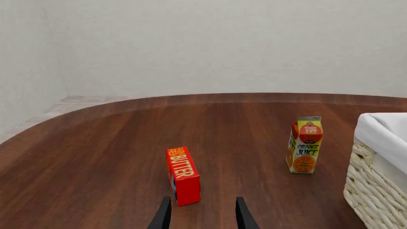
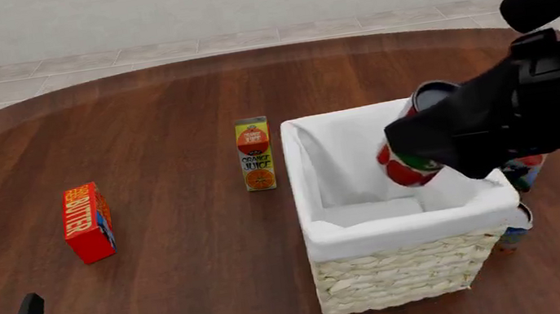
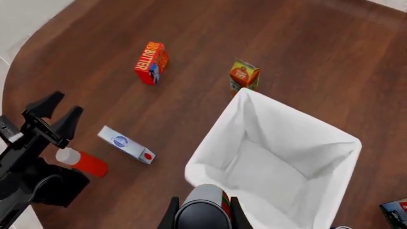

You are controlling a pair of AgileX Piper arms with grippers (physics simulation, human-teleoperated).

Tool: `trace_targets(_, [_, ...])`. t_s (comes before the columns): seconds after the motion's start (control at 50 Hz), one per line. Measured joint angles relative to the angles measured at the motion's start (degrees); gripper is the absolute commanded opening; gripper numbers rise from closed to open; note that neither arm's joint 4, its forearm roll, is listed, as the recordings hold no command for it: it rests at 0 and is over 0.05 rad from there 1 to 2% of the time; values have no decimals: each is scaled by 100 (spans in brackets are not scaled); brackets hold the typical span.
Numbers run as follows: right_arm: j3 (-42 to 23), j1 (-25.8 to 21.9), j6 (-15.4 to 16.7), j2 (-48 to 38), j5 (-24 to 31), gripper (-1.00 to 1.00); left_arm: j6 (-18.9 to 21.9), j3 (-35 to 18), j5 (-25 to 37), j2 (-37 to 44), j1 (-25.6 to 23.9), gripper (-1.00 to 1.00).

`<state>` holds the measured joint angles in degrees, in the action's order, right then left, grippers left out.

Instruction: Pick up the tomato sauce, and put it in the basket.

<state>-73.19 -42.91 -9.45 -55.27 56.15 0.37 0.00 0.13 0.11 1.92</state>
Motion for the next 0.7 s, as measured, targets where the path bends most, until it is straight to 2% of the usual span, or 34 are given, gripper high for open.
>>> trace_targets(0.7, [74, 421, 50, -390, -270, -100, 0, 0, 0, 0, 0, 100])
